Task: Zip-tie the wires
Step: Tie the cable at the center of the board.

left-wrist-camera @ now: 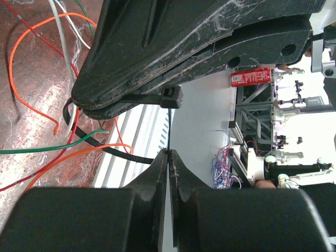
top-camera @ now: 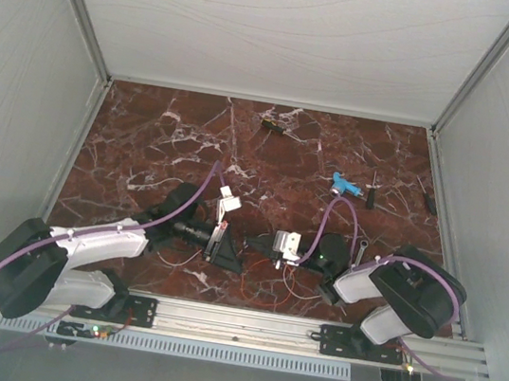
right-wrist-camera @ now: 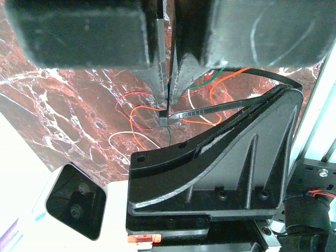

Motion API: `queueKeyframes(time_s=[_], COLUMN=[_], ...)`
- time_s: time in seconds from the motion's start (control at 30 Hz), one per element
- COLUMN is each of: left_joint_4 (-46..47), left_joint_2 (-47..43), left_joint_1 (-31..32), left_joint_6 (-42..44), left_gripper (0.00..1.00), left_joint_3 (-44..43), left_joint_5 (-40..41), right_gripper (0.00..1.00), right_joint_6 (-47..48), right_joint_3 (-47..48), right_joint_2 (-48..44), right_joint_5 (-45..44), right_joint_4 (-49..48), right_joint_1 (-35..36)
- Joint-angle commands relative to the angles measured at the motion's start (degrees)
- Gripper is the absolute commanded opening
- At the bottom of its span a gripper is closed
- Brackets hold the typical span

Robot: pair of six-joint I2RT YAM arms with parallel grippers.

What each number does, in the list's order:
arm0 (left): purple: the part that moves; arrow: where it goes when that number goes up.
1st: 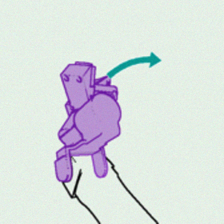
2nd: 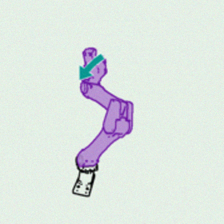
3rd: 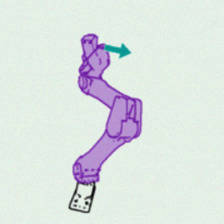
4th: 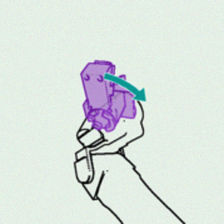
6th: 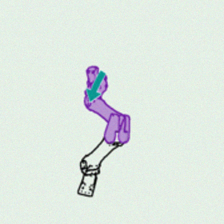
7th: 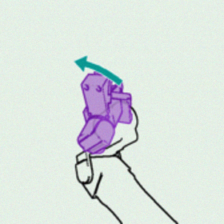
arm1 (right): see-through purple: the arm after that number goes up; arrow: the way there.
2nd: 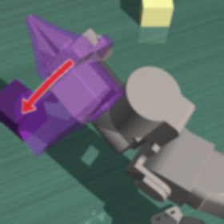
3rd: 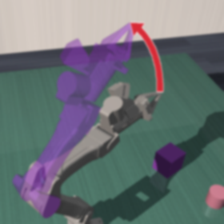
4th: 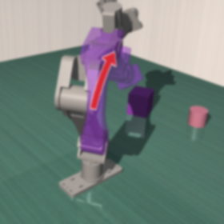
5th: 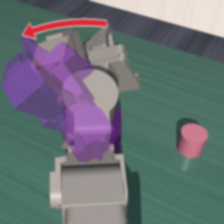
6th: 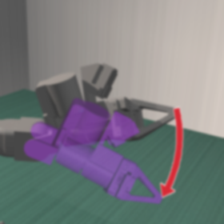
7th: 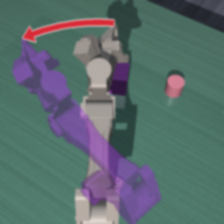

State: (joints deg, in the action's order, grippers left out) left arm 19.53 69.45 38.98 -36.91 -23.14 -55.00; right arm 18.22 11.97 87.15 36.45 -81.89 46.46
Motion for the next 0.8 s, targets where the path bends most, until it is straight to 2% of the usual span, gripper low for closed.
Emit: queueKeyframes(time_s=[0.0,0.77], left_joint_4=[1.0,0.8], left_joint_2=[-1.3,-2.0], left_joint_1=[-0.3,-0.4], left_joint_6=[-0.3,-0.5], left_gripper=[0.0,0.0], left_joint_3=[-0.8,-0.8], left_joint_5=[-1.0,-1.0], right_gripper=[0.0,0.0], right_joint_6=[2.4,7.6], right_joint_3=[-0.9,-2.0], right_joint_2=[-1.5,-1.2], right_joint_5=[0.2,0.5], right_joint_4=[-10.4,-9.8], right_joint_1=[0.4,2.2])
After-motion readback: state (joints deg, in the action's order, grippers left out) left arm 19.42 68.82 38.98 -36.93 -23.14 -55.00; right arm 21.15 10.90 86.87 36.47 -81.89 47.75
